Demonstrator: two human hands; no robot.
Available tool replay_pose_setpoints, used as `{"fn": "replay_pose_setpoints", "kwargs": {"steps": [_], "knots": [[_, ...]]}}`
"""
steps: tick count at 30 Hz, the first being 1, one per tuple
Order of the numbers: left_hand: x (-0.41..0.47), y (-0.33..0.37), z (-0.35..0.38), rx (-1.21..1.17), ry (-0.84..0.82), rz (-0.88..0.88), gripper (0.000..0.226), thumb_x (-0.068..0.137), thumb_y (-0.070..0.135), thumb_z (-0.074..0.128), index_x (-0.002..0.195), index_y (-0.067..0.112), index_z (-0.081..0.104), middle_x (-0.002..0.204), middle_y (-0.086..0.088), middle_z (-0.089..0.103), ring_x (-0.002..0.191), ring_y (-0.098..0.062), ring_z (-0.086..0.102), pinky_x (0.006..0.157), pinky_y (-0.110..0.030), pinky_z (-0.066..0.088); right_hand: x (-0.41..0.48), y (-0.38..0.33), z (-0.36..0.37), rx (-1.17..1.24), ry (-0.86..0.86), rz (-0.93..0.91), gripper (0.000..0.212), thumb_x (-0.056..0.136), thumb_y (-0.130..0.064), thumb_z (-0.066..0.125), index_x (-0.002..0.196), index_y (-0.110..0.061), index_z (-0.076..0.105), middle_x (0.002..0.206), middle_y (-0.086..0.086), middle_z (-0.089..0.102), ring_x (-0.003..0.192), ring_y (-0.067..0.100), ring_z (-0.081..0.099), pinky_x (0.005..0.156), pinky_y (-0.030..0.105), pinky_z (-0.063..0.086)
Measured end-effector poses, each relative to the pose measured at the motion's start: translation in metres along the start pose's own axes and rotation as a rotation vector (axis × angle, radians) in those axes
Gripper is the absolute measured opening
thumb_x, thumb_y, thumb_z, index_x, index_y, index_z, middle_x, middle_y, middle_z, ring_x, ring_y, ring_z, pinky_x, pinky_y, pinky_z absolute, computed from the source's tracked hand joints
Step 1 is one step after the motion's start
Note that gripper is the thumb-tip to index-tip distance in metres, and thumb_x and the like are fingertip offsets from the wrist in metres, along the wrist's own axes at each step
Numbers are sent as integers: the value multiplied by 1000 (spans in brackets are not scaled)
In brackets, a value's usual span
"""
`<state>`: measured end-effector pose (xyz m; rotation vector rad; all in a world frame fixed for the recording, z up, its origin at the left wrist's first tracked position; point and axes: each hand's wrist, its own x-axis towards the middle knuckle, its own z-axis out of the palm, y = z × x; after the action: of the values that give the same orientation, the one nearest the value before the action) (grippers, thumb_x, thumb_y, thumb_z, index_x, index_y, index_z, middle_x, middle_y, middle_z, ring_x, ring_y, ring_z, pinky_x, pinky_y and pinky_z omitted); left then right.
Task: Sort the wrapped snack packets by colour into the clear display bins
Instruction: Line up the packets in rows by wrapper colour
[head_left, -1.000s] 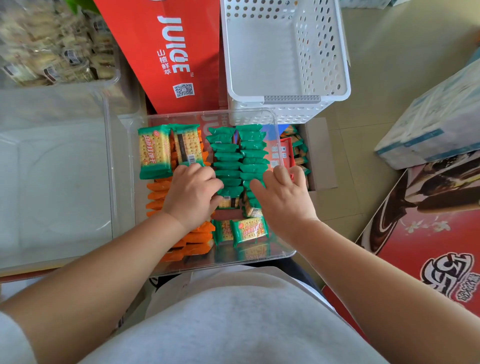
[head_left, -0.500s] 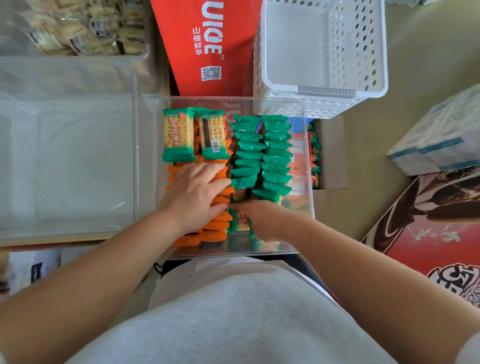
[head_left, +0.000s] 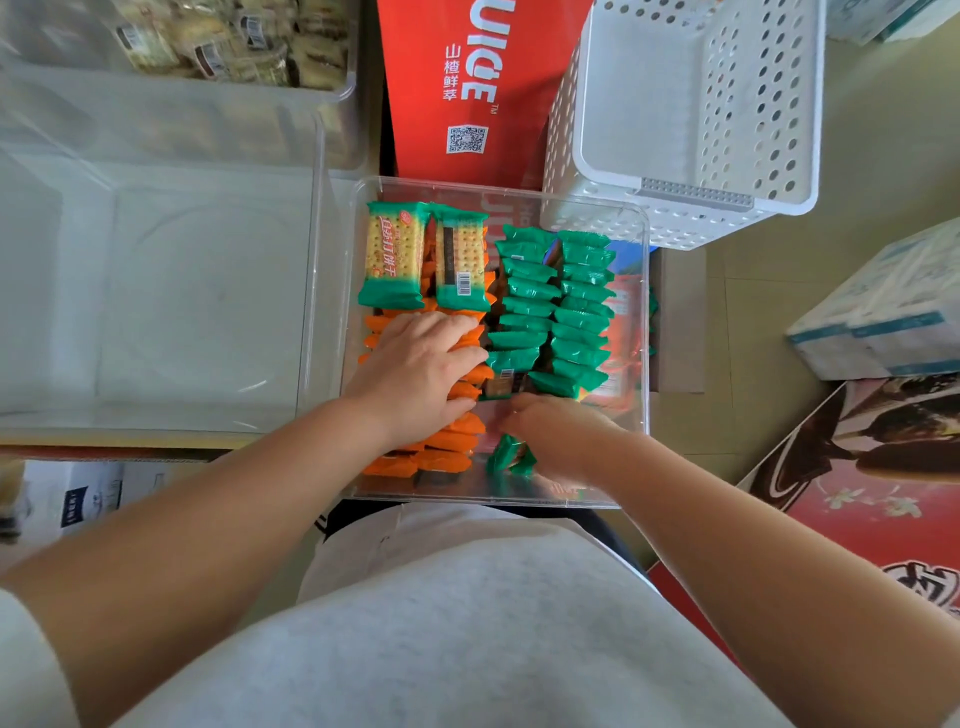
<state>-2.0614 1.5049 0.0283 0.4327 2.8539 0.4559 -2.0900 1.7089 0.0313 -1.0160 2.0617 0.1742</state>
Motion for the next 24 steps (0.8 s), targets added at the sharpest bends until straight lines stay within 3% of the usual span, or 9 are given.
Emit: {"fn": "replay_pose_setpoints", "kwargs": {"steps": [4,9,14,18,21,24], "knots": [[2,0,-1,16,-12,3,55,84,47,72,133,24,60,151,-6,43,136,-29,37,114,-49,27,-20,10,-6,100,104,16,46,87,-22,68,130,-29,56,123,-8,57,110,17,60,74,28,50],[5,7,-4,12,-25,-17,55,85,49,69,134,25,58,148,-5,45,135,-28,38,113,-49,29,-50,20,-25,178,202,53,48,85,-35,72,128,-32,51,115,-9,62,103,20,61,76,35,53],[12,18,-4,24,44,-3,53,82,41,74,128,17,63,131,-9,57,118,-32,50,101,-51,40,-66,31,-19,24,291,80,44,82,-46,71,120,-27,58,97,-3,65,98,22,60,90,35,41],[23,28,-1,2,66,79,47,83,37,74,122,14,66,110,-6,63,102,-31,55,88,-46,46,-72,38,1,-110,447,101,51,60,-52,82,97,-20,67,77,-5,66,96,26,58,92,42,36],[34,34,2,8,44,98,47,83,40,74,121,15,67,105,-4,63,99,-30,55,85,-45,46,-75,42,7,-160,535,156,40,57,-50,82,78,-19,69,79,-4,63,103,30,55,100,50,34],[42,33,6,19,57,69,52,80,37,79,124,14,65,107,-6,60,100,-31,54,85,-46,44,-72,41,10,-164,549,232,38,55,-47,85,74,-17,70,85,1,60,103,33,52,101,55,34]]}}
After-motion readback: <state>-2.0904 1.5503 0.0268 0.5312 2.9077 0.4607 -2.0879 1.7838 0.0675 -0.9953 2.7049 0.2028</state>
